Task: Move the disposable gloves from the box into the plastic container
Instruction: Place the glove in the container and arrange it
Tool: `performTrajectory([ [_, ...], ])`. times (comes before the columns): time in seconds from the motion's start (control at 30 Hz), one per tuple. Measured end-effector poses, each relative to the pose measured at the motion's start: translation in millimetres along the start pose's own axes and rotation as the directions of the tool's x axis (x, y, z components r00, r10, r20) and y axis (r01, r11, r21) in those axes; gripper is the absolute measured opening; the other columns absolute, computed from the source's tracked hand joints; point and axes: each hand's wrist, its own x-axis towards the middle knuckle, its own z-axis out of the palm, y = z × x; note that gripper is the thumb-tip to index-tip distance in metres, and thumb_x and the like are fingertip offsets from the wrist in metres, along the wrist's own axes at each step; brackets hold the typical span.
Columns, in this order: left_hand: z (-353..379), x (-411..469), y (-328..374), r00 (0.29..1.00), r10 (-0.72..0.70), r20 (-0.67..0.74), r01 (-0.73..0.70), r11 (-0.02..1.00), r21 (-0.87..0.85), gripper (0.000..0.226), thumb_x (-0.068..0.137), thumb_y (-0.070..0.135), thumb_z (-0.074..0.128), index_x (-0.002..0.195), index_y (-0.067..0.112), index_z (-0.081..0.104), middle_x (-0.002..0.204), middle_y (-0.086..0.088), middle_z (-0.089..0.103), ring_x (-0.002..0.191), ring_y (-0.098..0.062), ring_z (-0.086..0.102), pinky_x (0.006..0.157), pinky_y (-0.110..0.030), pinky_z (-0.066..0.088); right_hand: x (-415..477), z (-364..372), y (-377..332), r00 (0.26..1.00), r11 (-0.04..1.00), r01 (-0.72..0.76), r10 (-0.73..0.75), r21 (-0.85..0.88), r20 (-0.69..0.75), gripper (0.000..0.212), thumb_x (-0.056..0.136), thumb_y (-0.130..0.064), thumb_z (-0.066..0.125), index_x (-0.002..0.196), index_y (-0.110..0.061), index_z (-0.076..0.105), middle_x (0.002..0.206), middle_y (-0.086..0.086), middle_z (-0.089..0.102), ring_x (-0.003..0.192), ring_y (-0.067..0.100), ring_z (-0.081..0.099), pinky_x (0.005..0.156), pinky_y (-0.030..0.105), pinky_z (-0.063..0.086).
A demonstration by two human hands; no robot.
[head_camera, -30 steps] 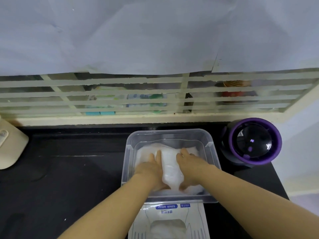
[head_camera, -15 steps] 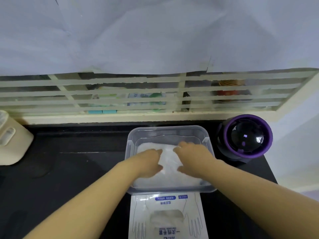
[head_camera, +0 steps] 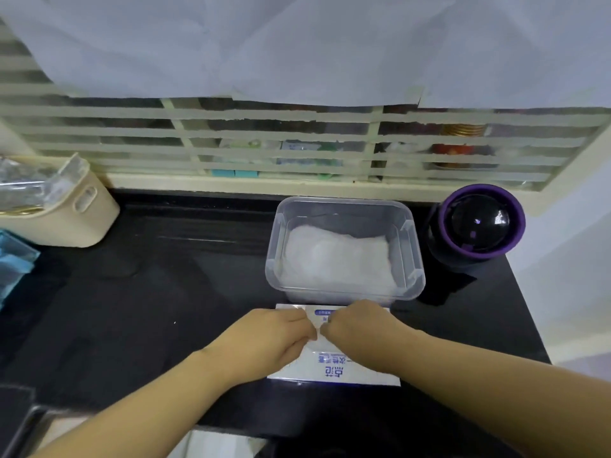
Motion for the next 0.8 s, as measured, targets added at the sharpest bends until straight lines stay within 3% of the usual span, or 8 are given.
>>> performTrajectory([
  [0.1,19,-9,-6,0.992,-0.105,0.067,0.100,0.992,0.073,0.044,0.087,0.039,0.061,0.130,0.030,0.056,0.131,0.009,0.056,0.111,-0.012,0.059,0.086,-0.023,0.050,11,19,-5,1.000,1.000,0.023,-0.023,-0.008,-0.005,0.030,0.101,-0.014,0.041,0.130,-0.014,0.051,0.106,0.009,0.060,0.095,0.029,0.062,0.052,0.029,0.028],
  [0.17,26,-11,-8,0.963,-0.222,0.156,0.203,0.971,0.128,0.072,0.090,0.047,0.059,0.151,0.025,0.029,0.157,0.002,0.027,0.139,-0.019,0.034,0.110,-0.031,0.032,17,44,1,1.000,0.984,0.004,0.000,0.177,-0.023,0.031,0.101,-0.024,0.040,0.127,-0.019,0.055,0.090,-0.001,0.053,0.096,0.027,0.059,0.057,0.026,0.031],
  [0.2,26,-10,-7,0.942,-0.271,0.200,0.244,0.958,0.150,0.080,0.090,0.049,0.058,0.155,0.024,0.018,0.161,0.001,0.014,0.144,-0.020,0.023,0.115,-0.031,0.025,18,51,4,0.996,0.988,0.031,-0.018,0.153,-0.084,0.031,0.099,-0.029,0.041,0.122,-0.021,0.060,0.082,-0.008,0.047,0.093,0.023,0.058,0.056,0.020,0.030],
  [0.27,25,-7,-6,0.928,-0.291,0.233,0.254,0.951,0.176,0.084,0.091,0.051,0.056,0.156,0.023,0.010,0.163,0.001,0.003,0.148,-0.019,0.012,0.118,-0.031,0.018,22,57,7,0.992,0.995,0.045,-0.035,0.084,-0.120,0.033,0.096,-0.033,0.043,0.122,-0.021,0.059,0.078,-0.012,0.043,0.093,0.023,0.059,0.053,0.015,0.029],
  [0.4,26,-4,-5,0.897,-0.318,0.307,0.271,0.944,0.188,0.082,0.092,0.049,0.057,0.156,0.023,0.012,0.164,0.001,-0.004,0.149,-0.019,0.005,0.120,-0.035,0.017,24,47,3,0.987,0.982,0.150,-0.155,-0.115,-0.039,0.038,0.096,-0.021,0.051,0.134,-0.021,0.044,0.105,0.007,0.058,0.087,0.029,0.064,0.057,0.031,0.039],
  [0.63,25,-4,-3,0.883,-0.339,0.325,0.293,0.939,0.183,0.080,0.094,0.047,0.056,0.156,0.025,0.011,0.164,0.003,-0.006,0.150,-0.019,0.002,0.120,-0.038,0.017,17,41,3,0.995,0.994,0.084,-0.080,0.073,-0.055,0.022,0.097,-0.022,0.051,0.116,-0.016,0.062,0.114,0.002,0.060,0.094,0.026,0.064,0.073,0.035,0.052],
  [0.73,24,-4,-2,0.880,-0.345,0.325,0.300,0.936,0.181,0.080,0.093,0.047,0.056,0.156,0.026,0.011,0.164,0.004,-0.006,0.150,-0.019,0.003,0.120,-0.038,0.016,4,42,6,0.985,0.994,0.068,-0.052,0.090,-0.165,0.018,0.097,-0.015,0.048,0.107,-0.017,0.063,0.107,0.000,0.058,0.088,0.025,0.062,0.061,0.032,0.042],
  [0.8,23,-4,-1,0.877,-0.348,0.331,0.303,0.936,0.181,0.080,0.093,0.047,0.057,0.156,0.026,0.012,0.164,0.004,-0.005,0.150,-0.019,0.003,0.120,-0.038,0.016,-6,37,5,0.959,0.986,0.061,-0.015,0.153,-0.284,0.007,0.090,-0.016,0.060,0.091,-0.019,0.066,0.093,-0.003,0.060,0.071,0.022,0.062,0.051,0.029,0.035],
])
